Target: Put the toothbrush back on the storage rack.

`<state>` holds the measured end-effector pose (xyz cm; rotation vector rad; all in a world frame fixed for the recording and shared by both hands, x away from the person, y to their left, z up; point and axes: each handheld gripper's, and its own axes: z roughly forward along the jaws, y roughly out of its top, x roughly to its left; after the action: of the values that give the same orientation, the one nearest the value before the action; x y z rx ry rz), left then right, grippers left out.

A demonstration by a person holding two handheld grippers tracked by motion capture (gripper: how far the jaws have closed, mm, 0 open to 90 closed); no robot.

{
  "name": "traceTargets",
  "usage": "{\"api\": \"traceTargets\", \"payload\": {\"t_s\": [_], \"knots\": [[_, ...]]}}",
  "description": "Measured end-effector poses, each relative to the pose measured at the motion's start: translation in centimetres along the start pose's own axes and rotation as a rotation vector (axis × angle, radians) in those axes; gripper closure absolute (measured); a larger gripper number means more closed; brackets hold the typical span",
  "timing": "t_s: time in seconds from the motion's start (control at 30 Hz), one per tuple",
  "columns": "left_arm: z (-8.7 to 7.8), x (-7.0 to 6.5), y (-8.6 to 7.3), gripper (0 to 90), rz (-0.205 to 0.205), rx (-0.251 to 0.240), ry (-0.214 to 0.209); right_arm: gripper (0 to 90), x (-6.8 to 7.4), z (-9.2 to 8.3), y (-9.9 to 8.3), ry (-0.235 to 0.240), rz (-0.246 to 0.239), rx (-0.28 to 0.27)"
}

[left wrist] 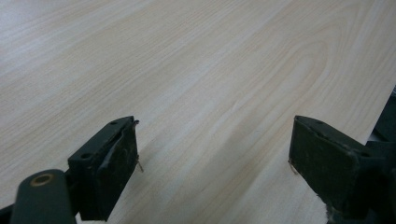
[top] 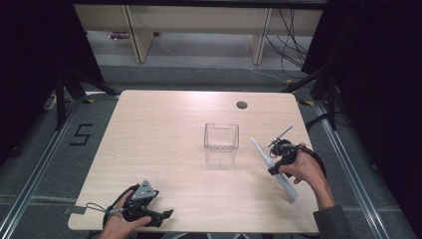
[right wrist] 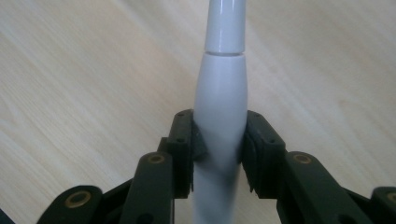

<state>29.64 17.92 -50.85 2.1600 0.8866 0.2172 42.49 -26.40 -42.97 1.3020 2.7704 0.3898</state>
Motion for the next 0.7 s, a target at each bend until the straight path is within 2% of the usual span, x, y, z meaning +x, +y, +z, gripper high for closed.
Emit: {"api": "traceTargets", "payload": {"t_s": [0.07,0.2,0.27,0.3,0.33,0.43,0.5,0.53,0.57,0.6,0.63,0.67,0.7], "knots": [[0.0,0.0,0.0,14.9,0.005,0.006,-0.001,66.6,-0.5,-0.9,-0.2,-0.005,-0.006,-0.070],[-0.1,0.1,0.0,14.9,0.013,0.008,0.011,66.7,-0.6,-2.1,-0.6,-0.003,0.028,-0.199],[-0.1,0.1,0.1,14.9,0.012,0.009,0.002,66.7,-0.7,-2.3,-0.6,-0.015,0.042,-0.254],[-0.1,0.1,0.0,14.9,0.010,0.008,0.001,66.6,-0.6,-2.3,-0.6,-0.006,0.057,-0.269],[-0.1,0.1,0.0,14.9,0.012,0.010,0.010,66.6,-0.8,-2.3,-0.6,-0.029,0.052,-0.285],[-0.1,0.1,0.0,14.9,0.014,0.010,0.007,66.7,-0.9,-2.5,-0.6,-0.024,0.029,-0.337],[-0.1,0.1,0.0,14.9,0.011,0.009,0.007,66.7,-0.9,-2.5,-0.5,-0.016,0.039,-0.358],[-0.1,0.1,0.0,14.9,0.012,0.010,0.008,66.7,-0.8,-2.4,-0.5,-0.024,0.037,-0.397],[0.0,0.0,0.0,14.9,-0.002,0.002,-0.001,66.7,-0.8,-2.8,-0.5,-0.009,0.042,-0.386],[0.0,0.0,0.0,14.9,-0.003,0.000,0.002,66.7,-0.8,-2.9,-0.5,-0.011,0.051,-0.415],[0.0,0.0,0.0,14.9,-0.002,0.000,0.001,66.7,-0.8,-2.9,-0.4,-0.013,0.040,-0.449],[0.0,0.0,0.0,14.9,0.001,0.001,0.000,66.7,-0.8,-3.3,-0.3,-0.006,0.042,-0.454],[0.0,0.0,0.0,14.9,0.001,0.002,-0.001,66.7,-0.9,-3.5,-0.1,-0.004,0.024,-0.476]]}}
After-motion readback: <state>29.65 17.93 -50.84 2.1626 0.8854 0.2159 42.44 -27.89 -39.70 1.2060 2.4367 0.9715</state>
